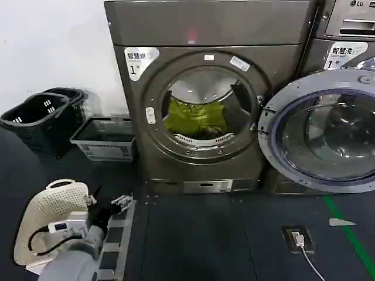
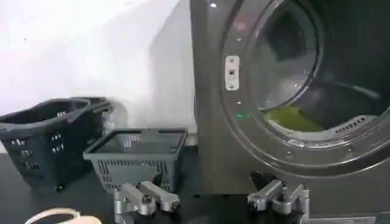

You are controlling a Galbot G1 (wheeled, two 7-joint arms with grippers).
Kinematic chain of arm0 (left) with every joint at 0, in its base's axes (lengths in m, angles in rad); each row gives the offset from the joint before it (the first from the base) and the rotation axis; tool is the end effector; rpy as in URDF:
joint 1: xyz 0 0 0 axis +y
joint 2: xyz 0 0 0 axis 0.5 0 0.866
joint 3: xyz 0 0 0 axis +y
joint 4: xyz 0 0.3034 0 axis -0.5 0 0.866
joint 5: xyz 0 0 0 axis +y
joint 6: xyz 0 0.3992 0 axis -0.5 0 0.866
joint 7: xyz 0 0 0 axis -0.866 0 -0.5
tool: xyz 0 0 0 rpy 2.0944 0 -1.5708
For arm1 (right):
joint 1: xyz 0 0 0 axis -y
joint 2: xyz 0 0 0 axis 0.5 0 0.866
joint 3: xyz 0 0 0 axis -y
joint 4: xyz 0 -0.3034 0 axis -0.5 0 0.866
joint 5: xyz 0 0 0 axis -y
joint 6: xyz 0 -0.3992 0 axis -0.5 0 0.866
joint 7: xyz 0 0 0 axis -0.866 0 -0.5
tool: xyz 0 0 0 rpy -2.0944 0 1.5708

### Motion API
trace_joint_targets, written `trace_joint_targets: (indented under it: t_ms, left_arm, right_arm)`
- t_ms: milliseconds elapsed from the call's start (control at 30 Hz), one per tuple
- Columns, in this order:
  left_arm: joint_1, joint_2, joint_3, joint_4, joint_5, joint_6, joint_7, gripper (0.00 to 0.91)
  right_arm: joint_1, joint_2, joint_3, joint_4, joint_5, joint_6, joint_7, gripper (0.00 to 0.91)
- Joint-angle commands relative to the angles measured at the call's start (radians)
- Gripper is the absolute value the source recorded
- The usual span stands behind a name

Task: Grasp the clothes from the dryer.

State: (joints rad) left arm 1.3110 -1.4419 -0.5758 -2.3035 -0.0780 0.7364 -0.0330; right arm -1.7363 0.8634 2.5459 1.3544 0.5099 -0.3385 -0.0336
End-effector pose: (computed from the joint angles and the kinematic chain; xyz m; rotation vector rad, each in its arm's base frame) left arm 0.2772 0.0200 -0.1102 0.0340 -2.8747 -0.1084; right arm -0.1744 -0.5195 0.0559 2.0760 2.0252 -0.2632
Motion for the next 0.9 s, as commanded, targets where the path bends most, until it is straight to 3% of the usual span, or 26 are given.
trace_joint_targets:
  t_ms: [33, 67, 900]
  left_arm:
    - [-0.003, 0.001, 0.004, 0.003, 0.001, 0.049, 0.001, 0.907]
    - [-0.002, 0.001, 0.005, 0.003, 0.001, 0.049, 0.001, 0.907]
    - [0.007, -0.006, 0.018, 0.002, 0.017, 0.049, 0.002, 0.907]
  right_arm:
    - [-0.004, 0.004, -0.025, -0.023, -0.009, 0.097, 0.013, 0.907]
    - [-0.001, 0.007, -0.031, -0.029, 0.001, 0.133, 0.009, 0.907]
    - [0.011, 0.013, -0.042, -0.025, 0.03, 0.115, 0.008, 0.907]
